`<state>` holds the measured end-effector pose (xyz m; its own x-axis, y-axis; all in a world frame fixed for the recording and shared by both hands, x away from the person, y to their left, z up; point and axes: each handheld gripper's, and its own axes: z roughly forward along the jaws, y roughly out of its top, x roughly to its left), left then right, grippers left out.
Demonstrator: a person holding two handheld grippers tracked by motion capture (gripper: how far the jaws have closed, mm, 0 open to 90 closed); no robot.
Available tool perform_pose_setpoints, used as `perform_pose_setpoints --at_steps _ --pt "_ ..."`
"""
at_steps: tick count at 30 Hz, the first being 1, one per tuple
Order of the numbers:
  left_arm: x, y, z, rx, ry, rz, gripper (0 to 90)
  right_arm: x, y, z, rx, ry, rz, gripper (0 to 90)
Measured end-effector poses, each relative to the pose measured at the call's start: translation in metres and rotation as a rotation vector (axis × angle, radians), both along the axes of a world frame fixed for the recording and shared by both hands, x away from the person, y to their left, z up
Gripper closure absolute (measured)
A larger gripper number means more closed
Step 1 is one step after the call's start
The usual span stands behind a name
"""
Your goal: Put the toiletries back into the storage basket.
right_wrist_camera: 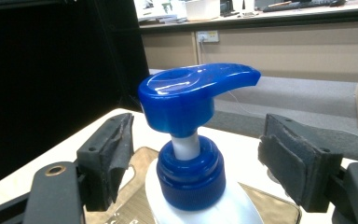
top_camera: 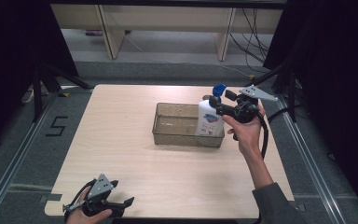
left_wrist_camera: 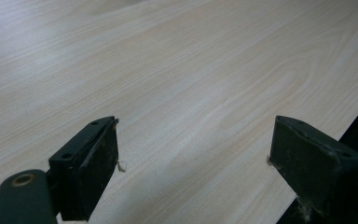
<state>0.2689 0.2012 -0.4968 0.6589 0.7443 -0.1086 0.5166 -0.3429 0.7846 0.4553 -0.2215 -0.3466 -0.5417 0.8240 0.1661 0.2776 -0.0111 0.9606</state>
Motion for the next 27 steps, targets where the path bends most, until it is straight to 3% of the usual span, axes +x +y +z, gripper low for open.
perform_pose_setpoints --at_steps 11,12,17,18,27 --pt "0.000 0.001 0.001 0.002 -0.001 -0.003 14.9 -0.009 -0.005 0.001 -0.002 -0.014 -0.001 24.2" --pt "0.001 0.002 0.001 0.026 0.000 -0.018 14.9 -0.009 -0.005 0.001 0.000 -0.012 0.002 24.2" --pt "0.000 0.001 0.001 0.002 -0.002 -0.004 14.9 -0.012 -0.006 0.000 -0.004 -0.014 -0.003 24.2" --pt "0.001 0.002 0.002 0.027 0.000 -0.019 14.9 -0.013 -0.006 0.000 -0.001 -0.013 -0.001 24.2" --pt "0.000 0.001 0.001 0.002 -0.002 -0.003 14.9 -0.019 -0.009 -0.002 0.007 -0.017 -0.004 23.7"
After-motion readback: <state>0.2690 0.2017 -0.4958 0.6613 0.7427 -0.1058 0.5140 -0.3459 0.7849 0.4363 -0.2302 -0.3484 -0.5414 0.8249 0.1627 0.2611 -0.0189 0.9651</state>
